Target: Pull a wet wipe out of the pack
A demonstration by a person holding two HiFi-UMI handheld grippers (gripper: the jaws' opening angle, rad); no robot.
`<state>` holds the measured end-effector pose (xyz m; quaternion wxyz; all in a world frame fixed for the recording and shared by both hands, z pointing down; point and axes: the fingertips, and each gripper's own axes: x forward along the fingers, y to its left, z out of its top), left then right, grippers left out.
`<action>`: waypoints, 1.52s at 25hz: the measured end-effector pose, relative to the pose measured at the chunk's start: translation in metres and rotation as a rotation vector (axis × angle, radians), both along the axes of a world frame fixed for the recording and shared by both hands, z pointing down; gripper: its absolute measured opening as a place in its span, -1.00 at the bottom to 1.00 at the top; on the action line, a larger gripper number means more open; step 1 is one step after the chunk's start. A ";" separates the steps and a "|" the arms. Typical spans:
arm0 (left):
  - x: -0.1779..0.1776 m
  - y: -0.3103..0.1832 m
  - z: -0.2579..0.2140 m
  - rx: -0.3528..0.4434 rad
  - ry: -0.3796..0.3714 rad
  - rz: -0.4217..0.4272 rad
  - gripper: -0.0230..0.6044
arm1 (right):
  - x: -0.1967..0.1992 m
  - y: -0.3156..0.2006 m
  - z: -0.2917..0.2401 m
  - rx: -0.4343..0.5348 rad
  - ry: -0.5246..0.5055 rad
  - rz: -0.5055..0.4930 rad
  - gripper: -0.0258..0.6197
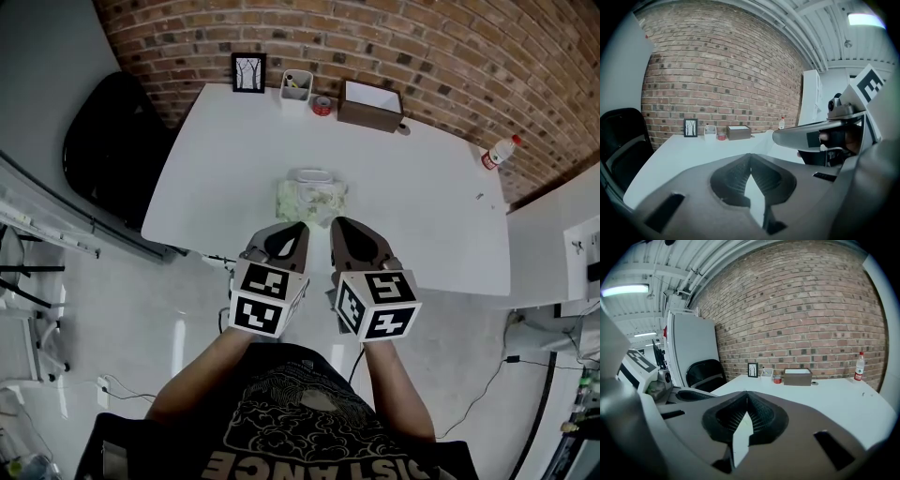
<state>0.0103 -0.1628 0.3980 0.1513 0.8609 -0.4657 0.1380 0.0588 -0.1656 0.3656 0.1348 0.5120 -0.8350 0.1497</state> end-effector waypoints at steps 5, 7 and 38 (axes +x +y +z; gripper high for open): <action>0.008 0.019 -0.003 0.006 0.001 -0.022 -0.89 | 0.007 0.020 0.000 0.002 -0.004 -0.023 -0.87; 0.010 0.028 -0.003 0.010 0.001 -0.031 -0.89 | 0.010 0.029 0.000 0.003 -0.006 -0.032 -0.87; 0.026 0.095 -0.004 0.018 -0.015 -0.067 -0.89 | 0.022 0.102 0.012 -0.006 -0.005 -0.074 -0.87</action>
